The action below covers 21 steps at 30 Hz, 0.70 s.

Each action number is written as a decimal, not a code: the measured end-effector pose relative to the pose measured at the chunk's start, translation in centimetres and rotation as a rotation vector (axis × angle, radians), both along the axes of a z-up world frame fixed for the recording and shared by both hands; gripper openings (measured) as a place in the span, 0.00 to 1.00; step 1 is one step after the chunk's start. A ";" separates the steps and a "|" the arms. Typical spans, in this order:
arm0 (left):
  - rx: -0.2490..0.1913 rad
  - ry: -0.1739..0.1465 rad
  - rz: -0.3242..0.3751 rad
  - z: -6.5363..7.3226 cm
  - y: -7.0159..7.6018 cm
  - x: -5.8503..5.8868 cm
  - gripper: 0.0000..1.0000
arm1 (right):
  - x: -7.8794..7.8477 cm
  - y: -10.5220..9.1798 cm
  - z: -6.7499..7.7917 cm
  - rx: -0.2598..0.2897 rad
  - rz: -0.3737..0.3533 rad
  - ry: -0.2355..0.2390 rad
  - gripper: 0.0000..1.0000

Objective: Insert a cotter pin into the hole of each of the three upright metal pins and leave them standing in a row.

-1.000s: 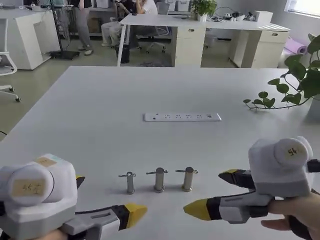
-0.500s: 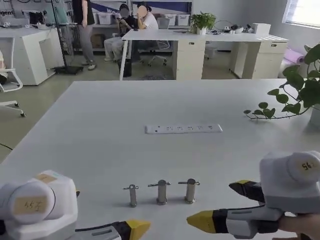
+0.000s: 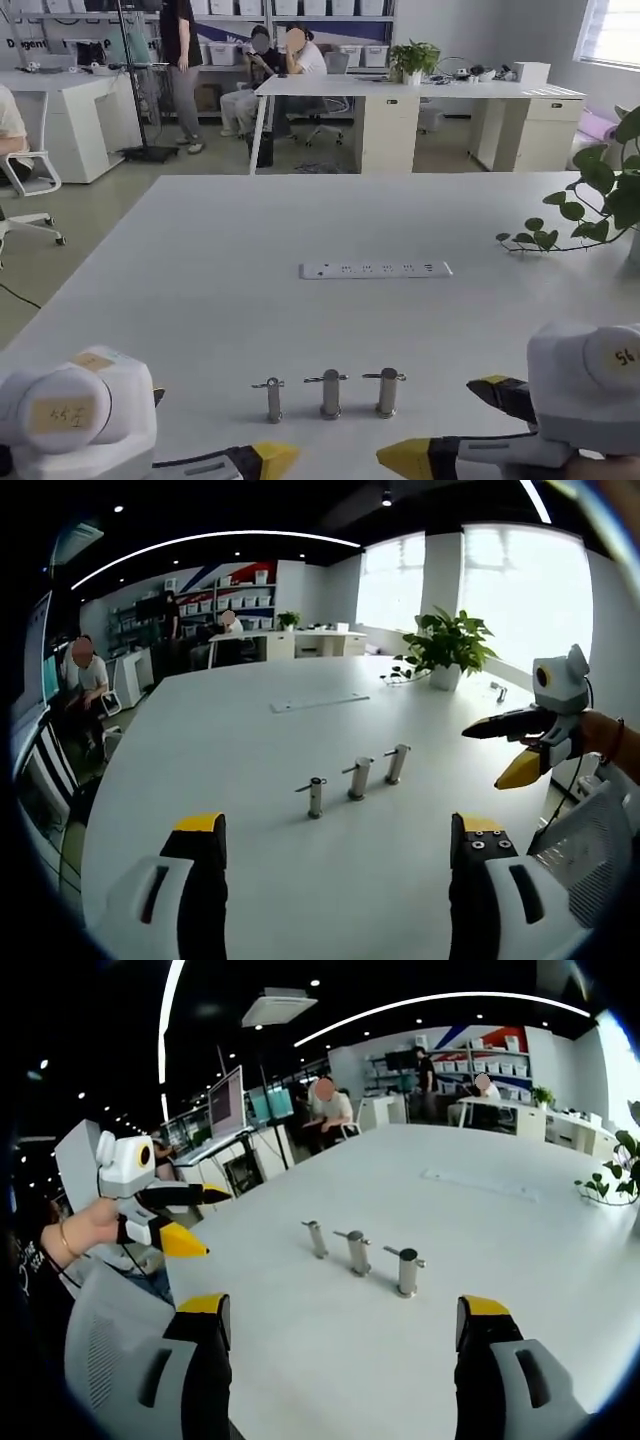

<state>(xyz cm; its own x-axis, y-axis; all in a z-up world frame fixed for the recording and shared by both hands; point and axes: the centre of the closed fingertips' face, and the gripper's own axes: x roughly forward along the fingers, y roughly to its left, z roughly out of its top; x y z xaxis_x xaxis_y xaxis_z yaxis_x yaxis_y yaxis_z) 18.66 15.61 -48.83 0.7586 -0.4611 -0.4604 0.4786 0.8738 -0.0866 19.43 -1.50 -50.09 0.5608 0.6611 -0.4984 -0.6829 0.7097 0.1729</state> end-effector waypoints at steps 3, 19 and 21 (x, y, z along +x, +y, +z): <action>0.004 0.003 -0.002 0.0 -0.1 0.2 0.93 | 0.0 0.1 0.0 0.004 -0.001 -0.003 0.92; 0.005 0.002 -0.012 -0.1 -0.7 1.2 0.92 | 0.4 0.2 -0.3 0.020 -0.021 -0.002 0.90; 0.005 0.004 -0.008 0.0 -0.7 1.2 0.92 | 0.6 0.2 -0.2 0.023 -0.023 -0.005 0.90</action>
<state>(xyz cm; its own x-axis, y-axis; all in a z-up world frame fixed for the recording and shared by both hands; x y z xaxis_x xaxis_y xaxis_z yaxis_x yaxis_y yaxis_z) 19.91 14.93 -48.88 0.7527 -0.4653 -0.4658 0.4855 0.8701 -0.0846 19.98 -1.28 -50.33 0.5782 0.6594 -0.4805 -0.6675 0.7210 0.1862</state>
